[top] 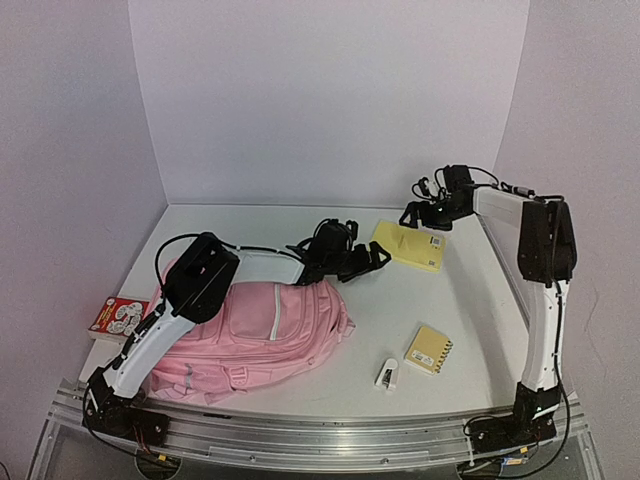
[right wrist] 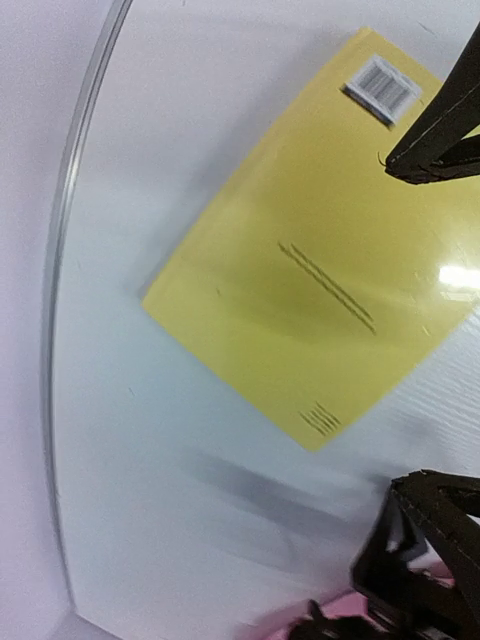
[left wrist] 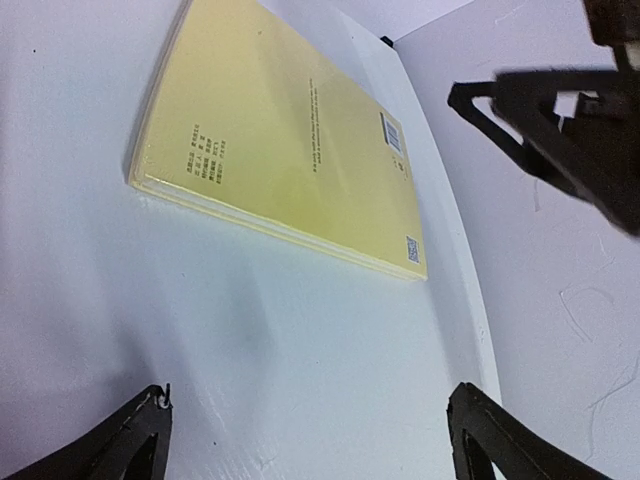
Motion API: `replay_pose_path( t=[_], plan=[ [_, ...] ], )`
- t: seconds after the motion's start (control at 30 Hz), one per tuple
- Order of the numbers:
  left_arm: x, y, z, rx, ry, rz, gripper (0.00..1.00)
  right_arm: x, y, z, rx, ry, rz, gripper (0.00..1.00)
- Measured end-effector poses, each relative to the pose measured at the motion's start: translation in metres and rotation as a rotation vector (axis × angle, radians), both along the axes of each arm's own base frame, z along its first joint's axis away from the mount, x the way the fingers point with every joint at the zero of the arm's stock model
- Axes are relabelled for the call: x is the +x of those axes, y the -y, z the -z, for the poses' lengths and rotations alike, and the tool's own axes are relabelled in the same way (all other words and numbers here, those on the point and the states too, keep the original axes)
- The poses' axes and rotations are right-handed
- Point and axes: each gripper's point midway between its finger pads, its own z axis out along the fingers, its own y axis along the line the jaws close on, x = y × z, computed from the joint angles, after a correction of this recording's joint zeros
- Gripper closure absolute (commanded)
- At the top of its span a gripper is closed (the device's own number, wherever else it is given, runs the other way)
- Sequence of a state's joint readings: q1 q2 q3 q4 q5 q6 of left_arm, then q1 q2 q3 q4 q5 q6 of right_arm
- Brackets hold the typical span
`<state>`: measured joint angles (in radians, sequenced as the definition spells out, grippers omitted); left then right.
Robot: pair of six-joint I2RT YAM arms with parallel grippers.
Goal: Pack the student bag
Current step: Adjust the book at the center of the board, then pick up the book from the center of the board.
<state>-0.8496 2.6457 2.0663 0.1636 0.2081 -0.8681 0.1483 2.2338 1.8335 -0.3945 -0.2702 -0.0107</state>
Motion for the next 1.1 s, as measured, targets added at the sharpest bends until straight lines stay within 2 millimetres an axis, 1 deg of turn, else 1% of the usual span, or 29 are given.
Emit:
replay_pose_path(
  t=[0.07, 0.13, 0.2, 0.23, 0.33, 0.4, 0.43, 0.5, 0.6, 0.67, 0.77, 0.83, 0.9, 0.93, 1.0, 1.07, 1.1],
  plan=[
    [0.002, -0.001, -0.001, -0.004, 0.001, -0.003, 0.00, 0.019, 0.020, 0.010, 0.021, -0.031, 0.073, 0.03],
    [0.005, -0.003, -0.002, -0.004, -0.001, -0.007, 0.00, 0.036, 0.040, 0.025, 0.045, -0.066, 0.142, 0.03],
    [0.007, -0.004, -0.003, -0.003, -0.005, -0.011, 0.00, 0.051, 0.053, 0.039, 0.074, -0.092, 0.195, 0.04],
    [0.010, -0.005, -0.002, -0.003, -0.006, -0.014, 0.00, 0.056, 0.057, 0.049, 0.093, -0.113, 0.212, 0.05],
    [0.019, -0.008, -0.003, -0.009, -0.010, -0.025, 0.00, 0.071, 0.055, 0.065, 0.153, -0.134, 0.216, 0.10],
    [0.026, -0.010, -0.003, -0.021, -0.017, -0.034, 0.01, 0.077, 0.044, 0.060, 0.214, -0.132, 0.187, 0.14],
    [0.030, -0.011, -0.003, -0.026, -0.017, -0.038, 0.01, 0.076, 0.039, 0.059, 0.234, -0.138, 0.170, 0.16],
    [0.036, -0.013, -0.003, -0.040, -0.021, -0.045, 0.03, 0.069, 0.027, 0.060, 0.279, -0.168, 0.130, 0.18],
    [0.043, -0.016, -0.002, -0.056, -0.032, -0.059, 0.07, 0.049, 0.011, 0.065, 0.334, -0.219, 0.061, 0.20],
    [0.045, -0.018, -0.001, -0.061, -0.040, -0.063, 0.13, 0.022, 0.002, 0.065, 0.350, -0.266, 0.019, 0.21],
    [0.046, -0.018, 0.002, -0.065, -0.053, -0.066, 0.25, -0.022, -0.013, 0.065, 0.359, -0.371, -0.015, 0.22],
    [0.048, -0.020, 0.004, -0.064, -0.061, -0.075, 0.35, -0.042, -0.024, 0.066, 0.352, -0.421, -0.025, 0.25],
    [0.052, -0.025, 0.008, -0.062, -0.077, -0.093, 0.44, -0.051, -0.028, 0.067, 0.352, -0.464, -0.004, 0.27],
    [0.054, -0.029, 0.011, -0.064, -0.087, -0.104, 0.49, -0.052, -0.030, 0.066, 0.368, -0.479, 0.008, 0.27],
    [0.055, -0.033, 0.015, -0.067, -0.098, -0.120, 0.60, -0.052, -0.032, 0.064, 0.403, -0.513, 0.045, 0.29],
    [0.056, -0.037, 0.019, -0.057, -0.106, -0.143, 0.67, -0.047, -0.034, 0.062, 0.440, -0.526, 0.086, 0.34],
    [0.057, -0.039, 0.021, -0.053, -0.112, -0.159, 0.68, -0.044, -0.035, 0.062, 0.459, -0.524, 0.104, 0.35]
  ],
)
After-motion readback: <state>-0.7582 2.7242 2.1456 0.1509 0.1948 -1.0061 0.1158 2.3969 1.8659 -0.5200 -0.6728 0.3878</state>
